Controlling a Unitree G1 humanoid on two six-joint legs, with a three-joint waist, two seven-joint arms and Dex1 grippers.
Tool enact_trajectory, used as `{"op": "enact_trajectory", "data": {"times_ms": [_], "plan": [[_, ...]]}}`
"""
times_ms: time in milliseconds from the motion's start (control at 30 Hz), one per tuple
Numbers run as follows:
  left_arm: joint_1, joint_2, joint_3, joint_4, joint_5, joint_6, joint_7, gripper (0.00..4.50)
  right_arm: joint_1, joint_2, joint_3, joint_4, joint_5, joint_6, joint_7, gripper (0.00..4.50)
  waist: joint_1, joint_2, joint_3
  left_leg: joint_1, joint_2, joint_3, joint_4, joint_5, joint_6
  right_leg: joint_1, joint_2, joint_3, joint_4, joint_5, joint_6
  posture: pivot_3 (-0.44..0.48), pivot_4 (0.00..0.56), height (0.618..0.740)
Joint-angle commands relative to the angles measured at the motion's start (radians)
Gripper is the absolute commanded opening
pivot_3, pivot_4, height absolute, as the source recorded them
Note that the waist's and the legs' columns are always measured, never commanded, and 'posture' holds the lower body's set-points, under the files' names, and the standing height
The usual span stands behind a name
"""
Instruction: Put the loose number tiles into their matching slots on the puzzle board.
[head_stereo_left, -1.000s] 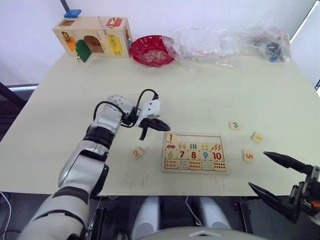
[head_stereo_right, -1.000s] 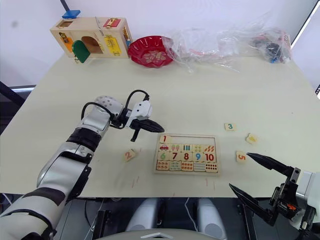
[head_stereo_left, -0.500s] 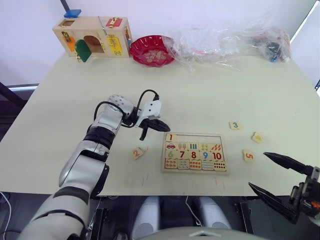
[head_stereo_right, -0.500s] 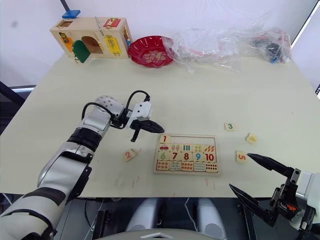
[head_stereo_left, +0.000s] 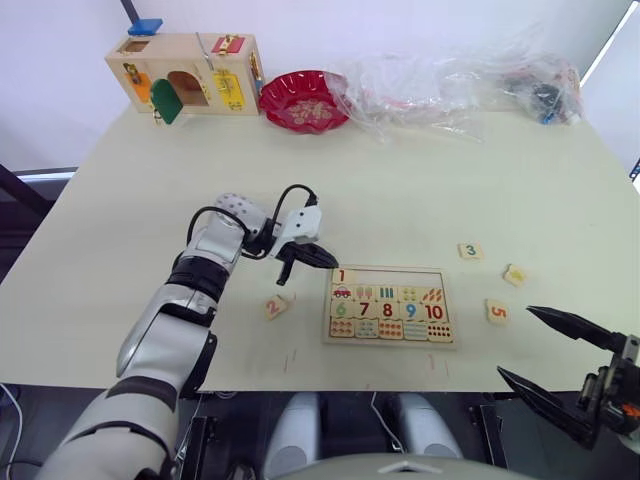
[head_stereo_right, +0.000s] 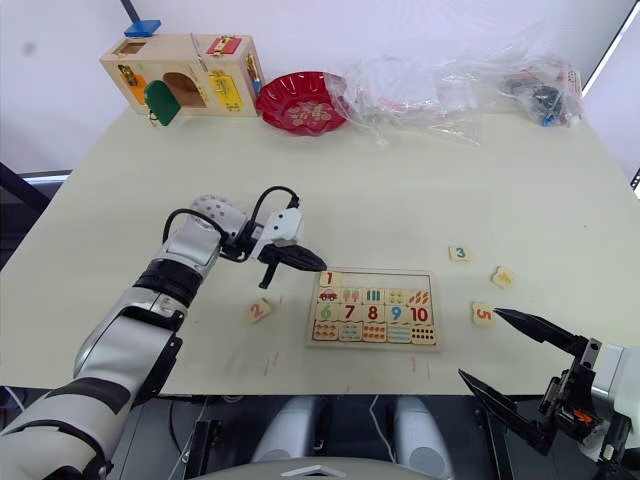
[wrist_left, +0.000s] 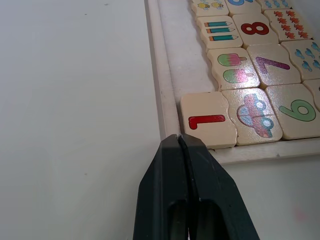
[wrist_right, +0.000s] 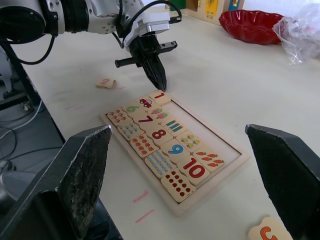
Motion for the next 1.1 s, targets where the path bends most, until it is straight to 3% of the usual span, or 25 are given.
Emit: {"op": "enact_trajectory", "data": {"times_ms": [33, 733, 933, 1100], "plan": [[0.001, 0.006, 0.010, -0.043, -0.001, 0.000, -0.009, 0.05, 0.009, -0.001, -0.014, -0.020, 0.022, -0.009, 0.003, 4.50, 0.000, 0.000, 0.000, 0.000, 0.000, 0.000, 0.000, 0.000, 0.000, 0.000, 0.000, 0.000, 0.000, 0.000, 0.000, 0.000, 0.150, 0.740], [0.029, 0.014, 0.017, -0.086, -0.001, 0.025, 0.013, 0.05, 0.004, -0.009, -0.022, -0.015, 0.025, -0.005, 0.007, 4.50, 0.000, 0.000, 0.000, 0.000, 0.000, 0.000, 0.000, 0.000, 0.000, 0.000, 0.000, 0.000, 0.000, 0.000, 0.000, 0.000, 0.150, 0.740], [0.091, 0.047, 0.174, -0.210, -0.153, 0.236, 0.082, 0.05, -0.020, 0.009, 0.003, -0.008, -0.012, -0.001, -0.046, 4.50, -0.006, 0.000, 0.000, 0.000, 0.000, 0.000, 0.000, 0.000, 0.000, 0.000, 0.000, 0.000, 0.000, 0.000, 0.000, 0.000, 0.150, 0.740], [0.231, 0.058, 0.305, -0.430, -0.252, 0.461, 0.261, 0.05, -0.136, 0.049, 0.053, 0.002, -0.034, 0.039, -0.216, 4.50, -0.006, 0.001, 0.000, 0.001, 0.005, -0.004, 0.000, 0.000, 0.000, 0.000, -0.001, 0.001, 0.002, 0.000, 0.000, 0.000, 0.150, 0.740]]}}
